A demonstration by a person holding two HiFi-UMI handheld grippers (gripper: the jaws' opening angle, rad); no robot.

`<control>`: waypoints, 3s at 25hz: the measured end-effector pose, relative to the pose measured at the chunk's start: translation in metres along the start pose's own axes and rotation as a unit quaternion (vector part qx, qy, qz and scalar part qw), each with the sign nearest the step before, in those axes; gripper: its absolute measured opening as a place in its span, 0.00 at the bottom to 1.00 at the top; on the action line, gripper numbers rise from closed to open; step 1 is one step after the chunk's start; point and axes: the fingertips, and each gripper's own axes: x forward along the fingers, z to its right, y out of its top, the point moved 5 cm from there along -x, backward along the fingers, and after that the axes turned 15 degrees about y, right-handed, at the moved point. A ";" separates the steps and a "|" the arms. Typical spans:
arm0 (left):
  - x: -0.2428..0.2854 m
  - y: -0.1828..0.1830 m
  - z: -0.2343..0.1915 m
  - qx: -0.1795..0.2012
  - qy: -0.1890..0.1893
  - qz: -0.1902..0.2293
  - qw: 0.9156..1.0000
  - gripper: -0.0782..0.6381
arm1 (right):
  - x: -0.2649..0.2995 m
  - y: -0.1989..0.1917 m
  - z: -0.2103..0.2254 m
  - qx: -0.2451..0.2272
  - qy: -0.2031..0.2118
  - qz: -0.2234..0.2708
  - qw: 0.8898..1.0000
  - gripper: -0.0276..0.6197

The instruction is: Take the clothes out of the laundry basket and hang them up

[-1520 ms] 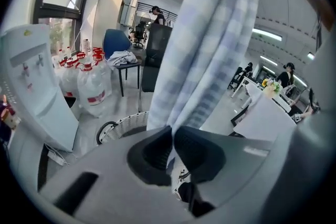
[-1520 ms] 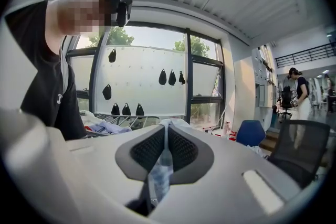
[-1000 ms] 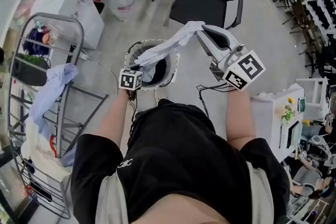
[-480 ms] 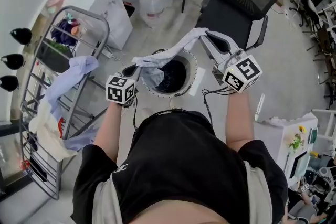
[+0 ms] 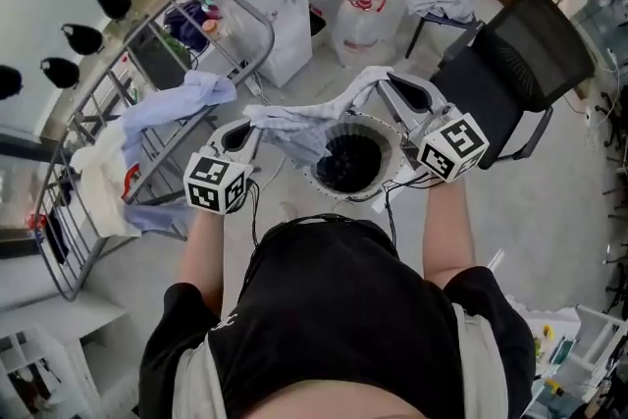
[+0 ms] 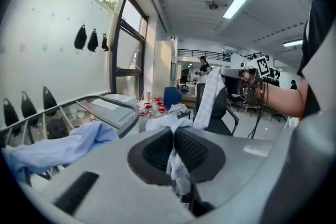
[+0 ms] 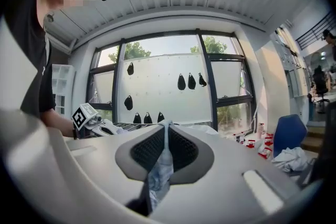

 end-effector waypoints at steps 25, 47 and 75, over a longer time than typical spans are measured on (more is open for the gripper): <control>-0.254 -0.045 -0.093 -0.105 0.359 0.048 0.926 0.14 | 0.231 -0.005 -0.121 -0.011 0.361 -0.017 0.932 0.10; -0.487 -0.142 -0.154 -0.179 0.573 0.044 0.799 0.14 | 0.380 -0.024 -0.385 -0.050 0.591 -0.059 0.803 0.10; -0.693 -0.071 -0.371 -0.046 0.636 0.073 0.766 0.13 | 0.579 0.026 -0.536 -0.103 0.531 -0.038 0.840 0.10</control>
